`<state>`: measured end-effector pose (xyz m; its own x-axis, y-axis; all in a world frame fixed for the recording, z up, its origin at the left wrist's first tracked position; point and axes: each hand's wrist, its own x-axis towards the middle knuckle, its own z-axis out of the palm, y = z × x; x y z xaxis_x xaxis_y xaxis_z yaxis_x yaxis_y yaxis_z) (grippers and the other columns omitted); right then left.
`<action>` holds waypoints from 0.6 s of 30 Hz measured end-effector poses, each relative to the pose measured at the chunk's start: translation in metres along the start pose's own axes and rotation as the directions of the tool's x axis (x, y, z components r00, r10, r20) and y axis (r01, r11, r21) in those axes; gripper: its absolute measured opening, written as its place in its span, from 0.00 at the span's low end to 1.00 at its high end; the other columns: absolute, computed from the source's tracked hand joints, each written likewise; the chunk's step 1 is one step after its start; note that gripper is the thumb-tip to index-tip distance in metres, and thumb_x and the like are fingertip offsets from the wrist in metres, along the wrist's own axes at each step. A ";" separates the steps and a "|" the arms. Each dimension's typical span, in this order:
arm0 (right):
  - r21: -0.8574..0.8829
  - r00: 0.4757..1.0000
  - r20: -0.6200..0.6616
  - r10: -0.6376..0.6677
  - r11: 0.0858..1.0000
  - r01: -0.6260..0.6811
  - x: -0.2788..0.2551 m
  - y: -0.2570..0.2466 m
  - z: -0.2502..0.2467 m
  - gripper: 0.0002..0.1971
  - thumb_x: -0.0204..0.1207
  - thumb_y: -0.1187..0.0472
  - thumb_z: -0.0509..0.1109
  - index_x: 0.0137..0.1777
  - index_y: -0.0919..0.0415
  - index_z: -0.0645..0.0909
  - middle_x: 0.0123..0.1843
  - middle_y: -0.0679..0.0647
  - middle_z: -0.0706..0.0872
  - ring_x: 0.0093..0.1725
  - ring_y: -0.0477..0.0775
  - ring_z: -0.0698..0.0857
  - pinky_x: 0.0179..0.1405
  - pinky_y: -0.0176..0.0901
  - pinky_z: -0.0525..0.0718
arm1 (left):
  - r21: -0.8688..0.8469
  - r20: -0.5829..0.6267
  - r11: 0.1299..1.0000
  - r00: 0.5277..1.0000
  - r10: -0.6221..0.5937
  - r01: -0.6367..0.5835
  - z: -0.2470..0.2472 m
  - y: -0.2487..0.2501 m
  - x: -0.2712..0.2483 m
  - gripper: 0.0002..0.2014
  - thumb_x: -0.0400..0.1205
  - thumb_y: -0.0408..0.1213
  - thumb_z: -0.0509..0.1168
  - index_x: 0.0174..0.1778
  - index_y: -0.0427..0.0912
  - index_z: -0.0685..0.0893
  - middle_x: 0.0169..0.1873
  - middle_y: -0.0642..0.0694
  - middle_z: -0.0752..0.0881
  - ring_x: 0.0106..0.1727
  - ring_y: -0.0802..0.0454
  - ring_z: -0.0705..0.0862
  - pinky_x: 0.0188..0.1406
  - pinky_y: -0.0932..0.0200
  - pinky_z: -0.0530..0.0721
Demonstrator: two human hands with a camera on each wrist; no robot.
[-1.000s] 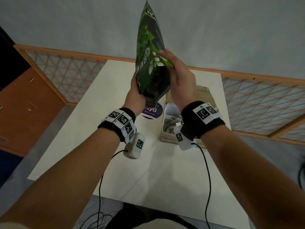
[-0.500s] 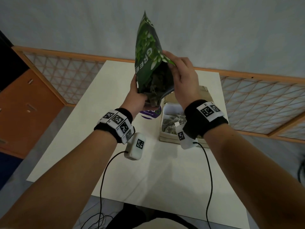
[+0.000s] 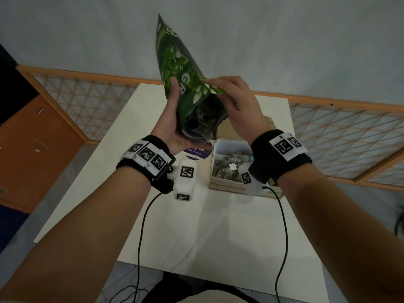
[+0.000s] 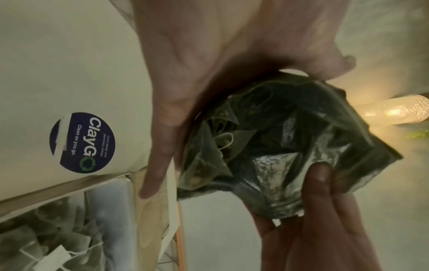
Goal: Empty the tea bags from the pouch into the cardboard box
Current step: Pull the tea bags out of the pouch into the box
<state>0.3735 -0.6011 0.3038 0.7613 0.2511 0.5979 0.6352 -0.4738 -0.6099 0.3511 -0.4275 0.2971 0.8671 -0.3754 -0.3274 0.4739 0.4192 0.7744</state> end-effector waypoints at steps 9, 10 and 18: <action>0.088 0.997 0.027 0.076 0.993 -0.078 -0.006 0.003 0.003 0.18 0.79 0.72 0.60 0.65 0.59 0.80 0.64 0.60 0.76 0.64 0.47 0.76 0.69 0.33 0.76 | 0.086 -0.081 0.996 0.996 -0.029 0.036 0.000 -0.009 0.002 0.29 0.78 0.64 0.67 0.71 0.51 0.84 0.67 0.40 0.88 0.70 0.36 0.83 0.65 0.29 0.82; 0.124 0.995 0.004 0.100 0.987 -0.100 -0.008 0.003 0.003 0.17 0.78 0.72 0.61 0.64 0.58 0.77 0.65 0.60 0.76 0.65 0.50 0.77 0.68 0.41 0.79 | 0.083 -0.088 0.996 0.996 -0.019 0.027 0.000 -0.009 0.001 0.28 0.78 0.64 0.68 0.69 0.51 0.85 0.66 0.40 0.88 0.70 0.35 0.84 0.65 0.27 0.81; 0.074 0.985 -0.154 0.081 0.995 -0.070 -0.026 -0.008 0.012 0.10 0.69 0.78 0.66 0.43 0.64 0.72 0.55 0.53 0.76 0.56 0.54 0.78 0.50 0.39 0.81 | 0.032 -0.125 0.998 0.991 0.050 -0.046 -0.003 -0.005 -0.003 0.28 0.81 0.61 0.65 0.71 0.47 0.84 0.65 0.38 0.89 0.66 0.37 0.86 0.57 0.36 0.87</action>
<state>0.3502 -0.5933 0.2871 0.7810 0.0794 0.6194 0.5883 -0.4265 -0.6871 0.3463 -0.4262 0.2931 0.9019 -0.2476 -0.3538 0.4284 0.4096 0.8054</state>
